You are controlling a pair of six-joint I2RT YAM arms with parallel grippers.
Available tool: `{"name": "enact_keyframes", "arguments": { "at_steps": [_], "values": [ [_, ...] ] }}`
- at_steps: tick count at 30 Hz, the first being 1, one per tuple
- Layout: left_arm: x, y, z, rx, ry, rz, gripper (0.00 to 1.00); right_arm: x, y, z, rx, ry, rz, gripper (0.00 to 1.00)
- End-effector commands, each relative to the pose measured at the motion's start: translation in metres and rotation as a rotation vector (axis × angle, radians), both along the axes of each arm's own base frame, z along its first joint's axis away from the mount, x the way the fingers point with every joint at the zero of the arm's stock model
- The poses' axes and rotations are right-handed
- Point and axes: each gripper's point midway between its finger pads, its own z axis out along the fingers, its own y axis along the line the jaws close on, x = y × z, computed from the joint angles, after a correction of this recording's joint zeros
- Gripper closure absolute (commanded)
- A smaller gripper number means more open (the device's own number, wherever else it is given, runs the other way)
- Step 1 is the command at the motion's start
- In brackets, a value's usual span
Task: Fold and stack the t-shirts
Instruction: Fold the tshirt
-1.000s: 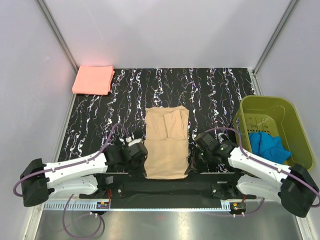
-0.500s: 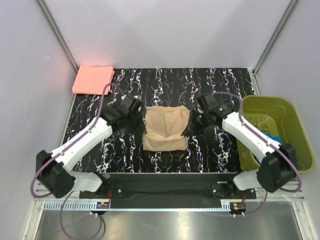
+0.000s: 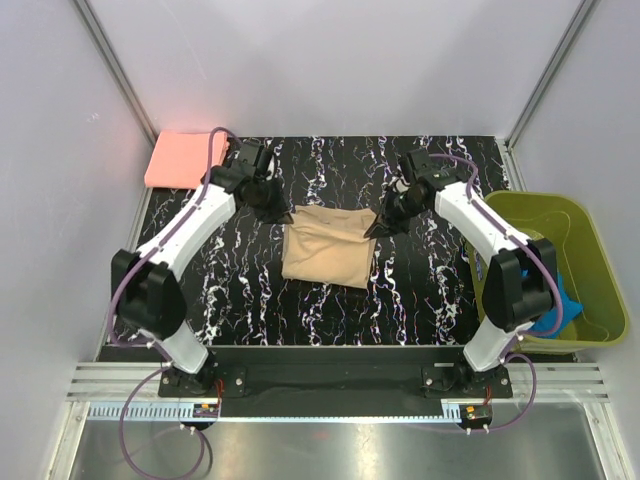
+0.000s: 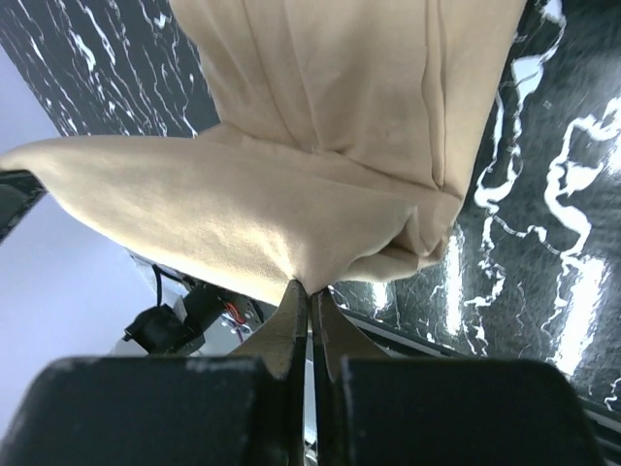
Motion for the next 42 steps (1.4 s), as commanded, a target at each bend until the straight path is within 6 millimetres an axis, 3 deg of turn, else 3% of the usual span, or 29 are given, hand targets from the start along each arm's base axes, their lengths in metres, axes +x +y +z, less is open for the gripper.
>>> {"name": "enact_keyframes", "arguments": {
  "at_steps": [1,7,15,20,23,24,25,26,28,29,30,31,34,35,37,38,39,41,42],
  "values": [
    [0.022,-0.017,0.008,-0.060,-0.041,-0.075,1.00,0.014,-0.004,0.009,0.028,-0.012,0.023,1.00],
    [0.053,-0.026,-0.012,-0.079,-0.024,-0.098,1.00,0.038,-0.008,-0.001,0.064,-0.005,0.001,1.00],
    [0.099,-0.024,-0.013,-0.103,-0.055,-0.068,1.00,0.076,-0.005,-0.011,0.072,-0.012,0.003,1.00],
    [0.124,-0.021,-0.017,-0.143,-0.075,-0.052,1.00,0.111,-0.013,-0.009,0.082,-0.031,-0.039,1.00],
    [0.144,-0.025,-0.030,-0.152,-0.097,-0.053,0.93,0.134,-0.021,-0.020,0.087,-0.032,-0.083,1.00],
    [0.152,-0.023,-0.047,-0.149,-0.075,-0.043,0.85,0.147,-0.020,-0.031,0.099,-0.045,-0.093,1.00],
    [0.165,-0.026,-0.043,-0.166,-0.114,-0.044,0.76,0.155,-0.023,-0.037,0.105,-0.042,-0.107,0.96],
    [0.171,-0.027,-0.048,-0.164,-0.109,-0.042,0.69,0.163,-0.031,-0.042,0.111,-0.037,-0.119,0.76],
    [0.177,-0.019,-0.066,-0.106,-0.068,-0.038,0.57,0.175,-0.035,-0.056,0.089,-0.035,-0.105,0.55],
    [0.186,-0.016,-0.051,-0.091,-0.105,-0.035,0.51,0.169,-0.037,-0.065,0.074,0.006,-0.087,0.48],
    [0.193,-0.007,-0.046,-0.045,-0.132,-0.010,0.40,0.179,-0.041,-0.052,0.047,-0.044,-0.076,0.44],
    [0.191,-0.001,-0.034,-0.013,-0.149,-0.003,0.31,0.180,-0.045,-0.049,0.015,-0.070,-0.060,0.39],
    [0.192,0.014,-0.005,0.061,-0.243,0.019,0.30,0.181,-0.061,-0.037,-0.074,-0.140,-0.053,0.36],
    [0.182,0.016,0.004,0.056,-0.256,0.017,0.30,0.180,-0.065,-0.029,-0.097,-0.161,-0.052,0.36],
    [0.173,0.005,0.009,0.005,-0.280,-0.026,0.35,0.176,-0.067,-0.032,-0.124,-0.176,-0.036,0.39],
    [0.157,-0.001,0.006,-0.036,-0.255,-0.051,0.42,0.174,-0.065,-0.030,-0.105,-0.191,-0.033,0.42],
    [0.146,-0.007,-0.003,-0.059,-0.234,-0.065,0.46,0.170,-0.055,-0.027,-0.046,-0.192,-0.008,0.45],
    [0.140,-0.024,0.010,-0.164,-0.286,-0.088,0.53,0.165,-0.041,-0.023,0.029,-0.214,0.013,0.55],
    [0.134,-0.032,-0.004,-0.204,-0.279,-0.103,0.54,0.164,-0.035,-0.023,0.058,-0.212,0.006,0.60]
  ]
}}
